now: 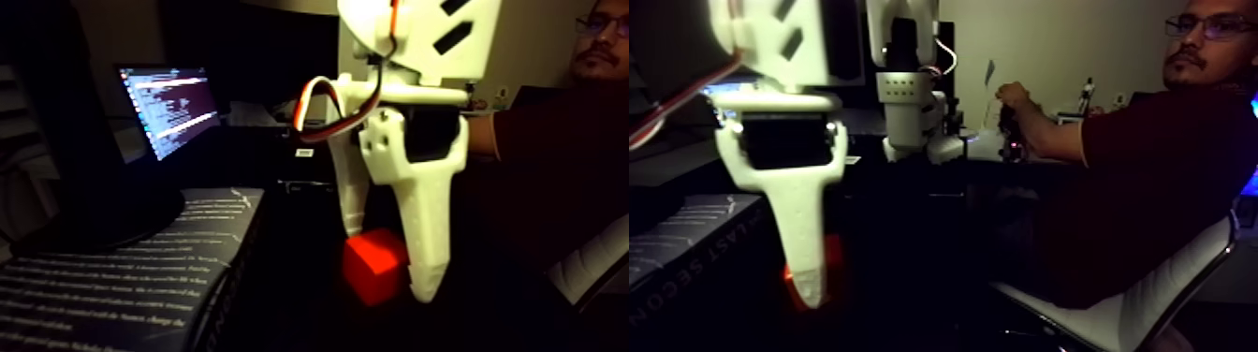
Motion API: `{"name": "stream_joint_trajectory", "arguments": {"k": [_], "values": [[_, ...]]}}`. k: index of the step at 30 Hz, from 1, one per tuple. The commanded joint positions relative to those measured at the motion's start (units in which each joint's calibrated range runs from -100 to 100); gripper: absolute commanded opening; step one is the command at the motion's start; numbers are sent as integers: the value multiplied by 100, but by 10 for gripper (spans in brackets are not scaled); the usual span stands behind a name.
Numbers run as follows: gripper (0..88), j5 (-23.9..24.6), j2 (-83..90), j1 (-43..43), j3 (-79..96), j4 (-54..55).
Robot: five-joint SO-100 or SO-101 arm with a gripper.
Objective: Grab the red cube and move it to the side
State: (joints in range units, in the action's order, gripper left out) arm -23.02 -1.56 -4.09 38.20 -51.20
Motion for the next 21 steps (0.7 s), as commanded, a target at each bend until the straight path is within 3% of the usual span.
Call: {"name": "stream_joint_trajectory", "arguments": {"k": [1, 21], "values": [[301, -4, 4, -32, -151, -82], [301, 60, -323, -82, -487, -319]]}}
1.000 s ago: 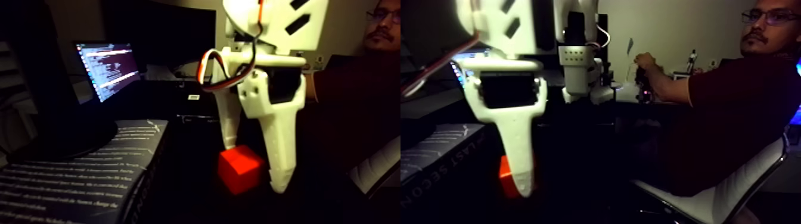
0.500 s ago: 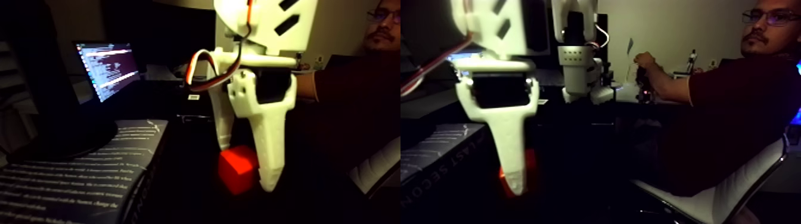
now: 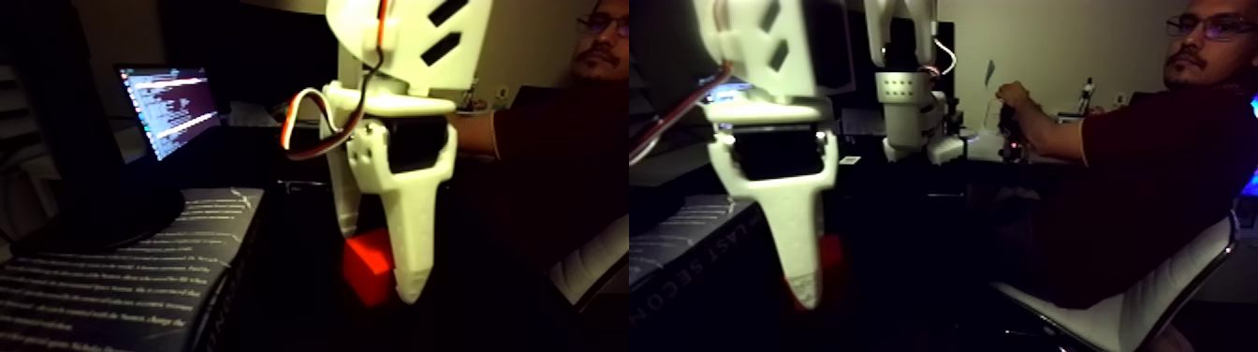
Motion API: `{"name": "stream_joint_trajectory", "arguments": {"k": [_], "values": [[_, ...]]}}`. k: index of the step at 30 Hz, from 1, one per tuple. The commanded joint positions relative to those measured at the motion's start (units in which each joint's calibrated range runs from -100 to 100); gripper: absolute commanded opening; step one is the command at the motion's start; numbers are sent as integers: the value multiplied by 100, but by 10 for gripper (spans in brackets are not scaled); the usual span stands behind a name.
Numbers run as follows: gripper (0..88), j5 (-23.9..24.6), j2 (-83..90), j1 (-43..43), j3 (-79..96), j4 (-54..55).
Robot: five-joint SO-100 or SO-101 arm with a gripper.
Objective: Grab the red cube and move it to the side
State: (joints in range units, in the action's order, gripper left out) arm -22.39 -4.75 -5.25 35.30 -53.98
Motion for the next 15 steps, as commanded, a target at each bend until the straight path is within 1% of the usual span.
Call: {"name": "stream_joint_trajectory", "arguments": {"k": [1, 6, 11, 15], "values": [[301, -3, -4, 42, -197, -50], [296, -8, -4, 92, -197, -58], [177, -3, -4, 100, -188, -58], [148, -3, -4, 167, -178, -58]]}}
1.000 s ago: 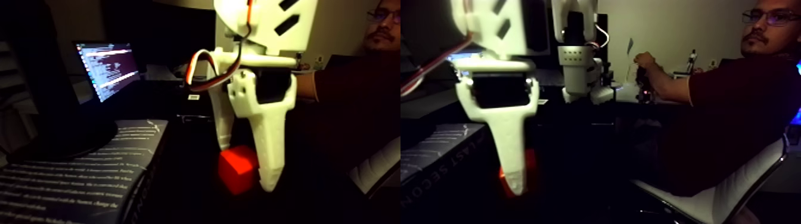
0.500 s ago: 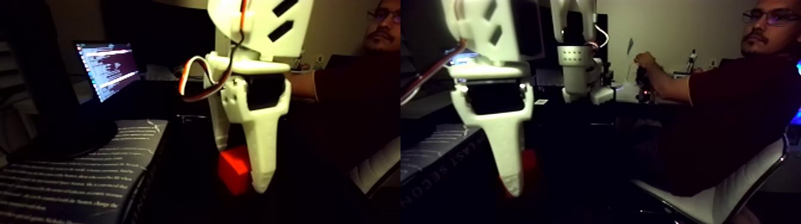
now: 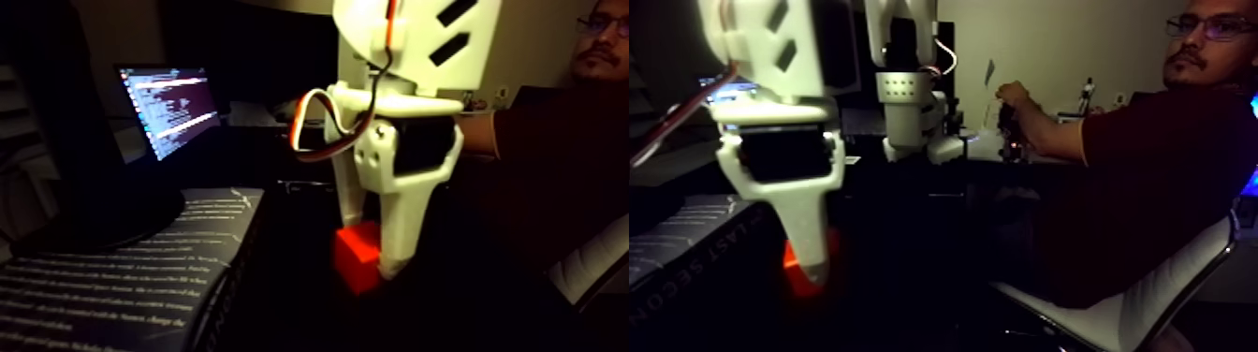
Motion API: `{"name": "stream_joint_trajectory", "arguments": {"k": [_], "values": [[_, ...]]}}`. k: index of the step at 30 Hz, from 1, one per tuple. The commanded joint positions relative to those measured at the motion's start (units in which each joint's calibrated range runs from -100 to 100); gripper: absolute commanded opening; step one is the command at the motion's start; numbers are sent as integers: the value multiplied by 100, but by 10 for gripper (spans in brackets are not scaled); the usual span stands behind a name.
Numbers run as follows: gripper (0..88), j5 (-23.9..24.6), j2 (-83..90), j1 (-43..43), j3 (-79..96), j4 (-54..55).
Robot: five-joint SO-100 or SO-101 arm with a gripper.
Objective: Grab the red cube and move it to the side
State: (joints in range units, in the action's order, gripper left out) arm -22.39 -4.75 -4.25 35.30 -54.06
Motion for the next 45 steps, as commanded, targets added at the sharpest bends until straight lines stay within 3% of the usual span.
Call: {"name": "stream_joint_trajectory", "arguments": {"k": [1, 20, 24, 37, 45], "values": [[147, -3, -4, 75, -169, -59], [144, -35, 13, 92, -124, -135], [97, -8, 13, 92, -124, -126], [146, -46, 282, 42, -33, -185], [147, -164, 1097, -83, -632, -1317]]}}
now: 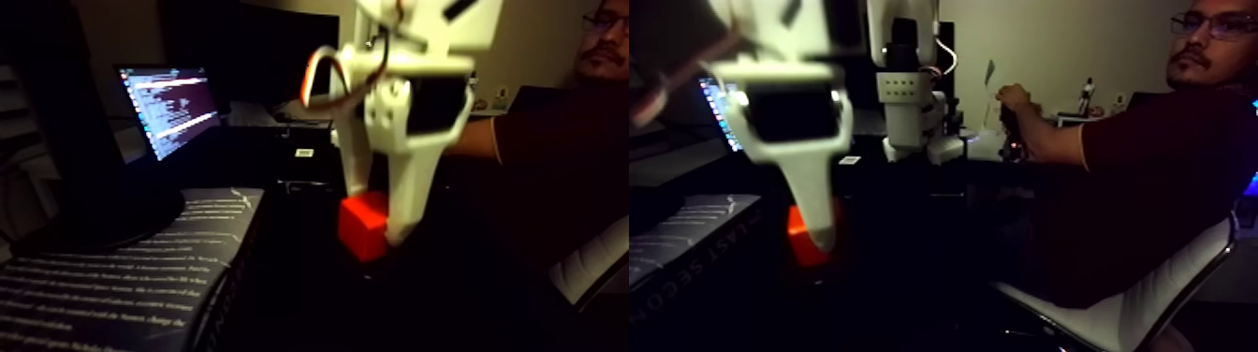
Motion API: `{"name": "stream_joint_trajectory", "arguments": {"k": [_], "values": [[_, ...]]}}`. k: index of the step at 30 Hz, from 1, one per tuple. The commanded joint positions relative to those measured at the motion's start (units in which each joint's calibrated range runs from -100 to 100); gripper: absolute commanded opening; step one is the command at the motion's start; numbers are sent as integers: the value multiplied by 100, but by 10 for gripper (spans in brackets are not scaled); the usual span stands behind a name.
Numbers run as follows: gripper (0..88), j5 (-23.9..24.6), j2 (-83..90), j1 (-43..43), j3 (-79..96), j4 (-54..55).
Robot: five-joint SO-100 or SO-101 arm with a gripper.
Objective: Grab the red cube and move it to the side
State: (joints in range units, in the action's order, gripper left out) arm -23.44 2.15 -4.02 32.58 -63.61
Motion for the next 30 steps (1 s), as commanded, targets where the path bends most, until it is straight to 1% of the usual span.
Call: {"name": "stream_joint_trajectory", "arguments": {"k": [1, 7, 12, 23, 30], "values": [[147, -92, 500, -140, -496, -540], [147, -200, 819, -414, -1793, -1503], [147, -324, 239, -897, -2999, -1849], [147, -610, -1399, -1963, -4804, -1764], [147, -685, -1971, -2429, -4913, -1418]]}}
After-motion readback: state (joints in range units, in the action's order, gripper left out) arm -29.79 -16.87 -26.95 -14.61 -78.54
